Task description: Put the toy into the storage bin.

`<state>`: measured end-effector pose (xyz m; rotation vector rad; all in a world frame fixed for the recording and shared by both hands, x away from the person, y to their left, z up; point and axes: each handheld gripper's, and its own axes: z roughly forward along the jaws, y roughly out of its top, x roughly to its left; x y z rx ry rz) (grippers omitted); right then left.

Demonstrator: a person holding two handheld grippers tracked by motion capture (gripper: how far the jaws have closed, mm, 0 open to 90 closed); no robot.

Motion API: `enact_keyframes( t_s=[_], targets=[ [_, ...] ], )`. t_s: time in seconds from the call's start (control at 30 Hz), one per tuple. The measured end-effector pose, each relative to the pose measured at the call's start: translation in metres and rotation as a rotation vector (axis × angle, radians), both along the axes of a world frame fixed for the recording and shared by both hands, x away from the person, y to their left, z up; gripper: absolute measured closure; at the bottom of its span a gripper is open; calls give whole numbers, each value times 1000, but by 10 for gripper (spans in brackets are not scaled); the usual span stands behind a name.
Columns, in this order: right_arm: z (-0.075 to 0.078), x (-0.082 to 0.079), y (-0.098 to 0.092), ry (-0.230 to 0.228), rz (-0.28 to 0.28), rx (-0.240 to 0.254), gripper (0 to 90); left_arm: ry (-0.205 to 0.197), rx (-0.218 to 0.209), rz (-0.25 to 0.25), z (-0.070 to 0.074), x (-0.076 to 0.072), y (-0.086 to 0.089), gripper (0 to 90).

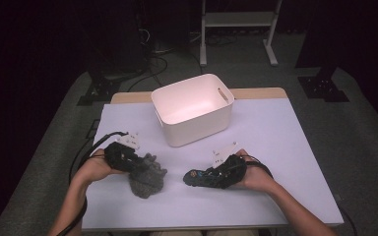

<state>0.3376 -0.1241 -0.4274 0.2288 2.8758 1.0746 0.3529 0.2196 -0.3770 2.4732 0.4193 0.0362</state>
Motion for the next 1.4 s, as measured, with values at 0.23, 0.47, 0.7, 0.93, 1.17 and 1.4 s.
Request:
enact_keyframes(
  t_s=[0.23, 0.47, 0.7, 0.93, 1.17, 1.4],
  targets=[
    [0, -4, -2, 25, -15, 10, 521, 8, -11, -14, -22, 0, -21, 649],
    [4, -10, -4, 80, -13, 40, 435, 1, -27, -8, -21, -7, -28, 537],
    [6, -18, -7, 116, -15, 61, 363, -13, -24, -1, -21, -12, -33, 454],
    [-2, -27, -7, 116, -15, 50, 313, -26, -31, 4, -23, -18, -36, 395],
    [-7, -39, -1, 90, 1, 36, 264, -38, -47, 10, -23, -24, -37, 366],
    [-10, -46, 2, 51, -22, 31, 234, -40, -60, 14, -23, -28, -34, 341]
  ],
)
